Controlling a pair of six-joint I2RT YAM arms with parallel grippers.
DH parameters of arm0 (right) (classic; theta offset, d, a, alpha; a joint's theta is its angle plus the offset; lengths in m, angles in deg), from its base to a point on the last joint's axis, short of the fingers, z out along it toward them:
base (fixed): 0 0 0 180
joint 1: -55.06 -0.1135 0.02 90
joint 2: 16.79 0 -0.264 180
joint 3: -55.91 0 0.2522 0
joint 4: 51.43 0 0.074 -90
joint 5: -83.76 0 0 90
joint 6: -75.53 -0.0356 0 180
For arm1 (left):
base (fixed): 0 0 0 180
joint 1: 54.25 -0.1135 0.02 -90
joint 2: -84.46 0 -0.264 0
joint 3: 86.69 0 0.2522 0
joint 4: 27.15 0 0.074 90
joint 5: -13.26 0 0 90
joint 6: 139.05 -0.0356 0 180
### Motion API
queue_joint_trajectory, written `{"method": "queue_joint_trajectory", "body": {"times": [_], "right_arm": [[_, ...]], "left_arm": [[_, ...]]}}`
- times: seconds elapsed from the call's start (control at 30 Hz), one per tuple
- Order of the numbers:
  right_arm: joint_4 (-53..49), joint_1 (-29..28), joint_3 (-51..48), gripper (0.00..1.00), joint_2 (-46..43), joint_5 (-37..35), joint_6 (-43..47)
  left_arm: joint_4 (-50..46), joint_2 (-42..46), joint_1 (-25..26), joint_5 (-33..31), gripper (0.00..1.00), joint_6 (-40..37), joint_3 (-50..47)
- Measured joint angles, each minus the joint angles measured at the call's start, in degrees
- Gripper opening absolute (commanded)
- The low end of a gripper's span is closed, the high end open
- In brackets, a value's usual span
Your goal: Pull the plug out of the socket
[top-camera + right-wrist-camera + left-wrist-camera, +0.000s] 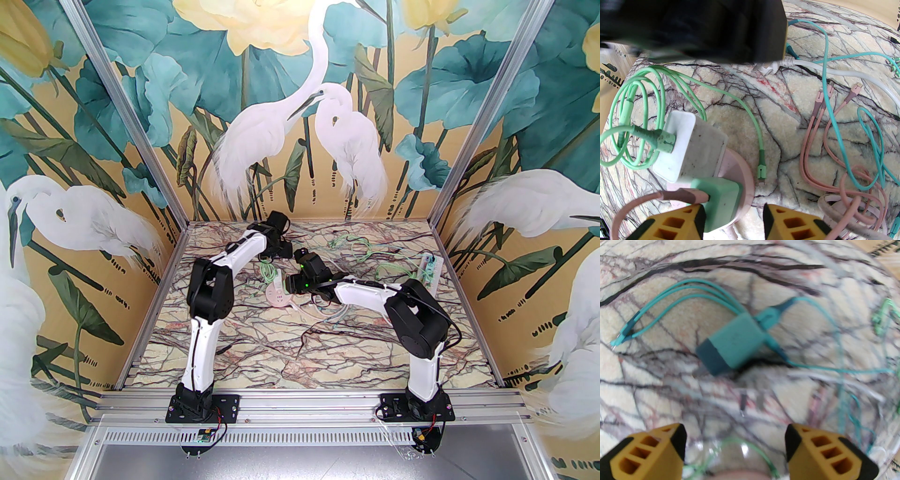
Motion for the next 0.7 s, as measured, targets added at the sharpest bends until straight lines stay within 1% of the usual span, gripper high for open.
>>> {"method": "queue_joint_trajectory", "body": {"times": [0.1,0.2,0.33,0.43,0.57,0.6,0.63,0.7], "right_arm": [[0.0,0.0,0.0,0.49,0.0,0.0,0.0],[0.0,0.0,0.0,0.49,-0.1,0.0,0.0],[0.1,-0.2,-1.2,0.5,-0.9,0.2,0.0],[0.2,-0.4,-3.0,0.51,-2.5,0.5,0.0],[0.6,-0.5,-4.9,0.53,-3.8,1.4,0.0],[0.7,-0.5,-5.2,0.53,-4.0,1.6,0.0],[0.8,-0.5,-5.6,0.53,-4.3,1.7,0.0],[0.7,-0.6,-6.1,0.53,-4.9,1.8,0.0]], "left_arm": [[1.0,7.0,0.0,1.6,0.75,0.8,-5.4],[3.2,14.8,0.0,2.4,0.74,2.2,-12.8],[8.2,26.3,0.1,2.9,0.7,4.7,-25.4],[12.2,34.1,0.5,2.1,0.67,6.5,-35.2],[16.8,42.2,3.4,-0.9,0.62,8.5,-46.3],[18.0,43.7,4.3,-1.6,0.6,9.1,-48.7],[19.2,44.9,5.1,-1.9,0.55,9.9,-51.1],[22.2,46.8,6.0,-2.0,0.5,11.4,-55.8]]}}
